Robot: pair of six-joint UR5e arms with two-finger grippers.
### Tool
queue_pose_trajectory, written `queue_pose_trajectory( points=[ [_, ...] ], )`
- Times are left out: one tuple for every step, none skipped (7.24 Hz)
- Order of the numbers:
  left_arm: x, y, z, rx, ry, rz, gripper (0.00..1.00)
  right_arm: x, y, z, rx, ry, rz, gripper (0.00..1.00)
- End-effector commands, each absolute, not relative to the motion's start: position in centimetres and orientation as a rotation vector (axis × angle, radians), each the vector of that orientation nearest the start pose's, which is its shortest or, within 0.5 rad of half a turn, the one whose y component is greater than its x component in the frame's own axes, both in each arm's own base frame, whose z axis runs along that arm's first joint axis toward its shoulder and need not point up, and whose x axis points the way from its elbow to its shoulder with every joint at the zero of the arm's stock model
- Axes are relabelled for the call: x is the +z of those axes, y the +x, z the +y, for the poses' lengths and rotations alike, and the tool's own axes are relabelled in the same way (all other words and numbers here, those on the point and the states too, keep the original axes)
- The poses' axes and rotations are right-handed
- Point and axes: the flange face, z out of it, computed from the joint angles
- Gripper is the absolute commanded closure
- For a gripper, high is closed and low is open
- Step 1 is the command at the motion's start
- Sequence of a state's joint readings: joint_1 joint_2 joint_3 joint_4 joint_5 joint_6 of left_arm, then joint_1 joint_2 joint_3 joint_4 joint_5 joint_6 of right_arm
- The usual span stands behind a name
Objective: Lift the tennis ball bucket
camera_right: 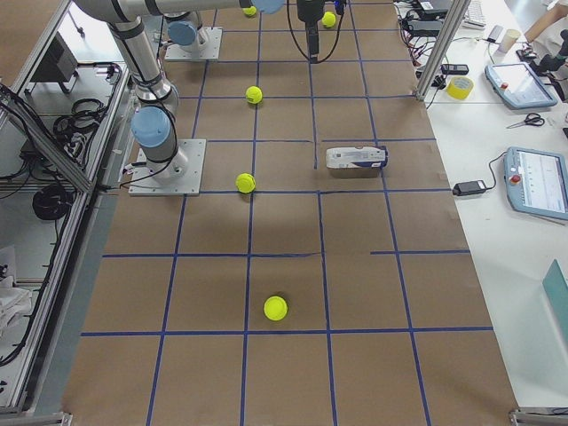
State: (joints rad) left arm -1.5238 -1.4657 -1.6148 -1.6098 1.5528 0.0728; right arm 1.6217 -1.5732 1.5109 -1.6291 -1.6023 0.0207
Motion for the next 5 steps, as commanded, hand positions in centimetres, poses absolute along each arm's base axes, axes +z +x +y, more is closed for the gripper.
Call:
queue_pose_trajectory(
  points=[
    [51.09, -11.44, -45.34, -0.033, 0.041, 3.158, 0.0, 52.46, 15.53, -49.45, -0.191, -0.045, 3.163, 0.0],
    [50.95, -11.44, -45.38, -0.028, 0.041, 3.159, 0.0, 52.46, 15.53, -49.45, -0.191, -0.045, 3.163, 0.0],
    [50.96, -11.35, -45.41, -0.031, 0.039, 3.157, 0.0, 52.45, 15.52, -49.43, -0.189, -0.055, 3.165, 0.0],
    [50.89, -11.42, -45.38, -0.028, 0.039, 3.157, 0.0, 52.39, 15.52, -49.5, -0.189, -0.062, 3.165, 0.0],
    [50.96, -11.35, -45.41, -0.031, 0.037, 3.157, 0.0, 52.31, 15.52, -49.56, -0.186, -0.062, 3.166, 0.0]
  ],
)
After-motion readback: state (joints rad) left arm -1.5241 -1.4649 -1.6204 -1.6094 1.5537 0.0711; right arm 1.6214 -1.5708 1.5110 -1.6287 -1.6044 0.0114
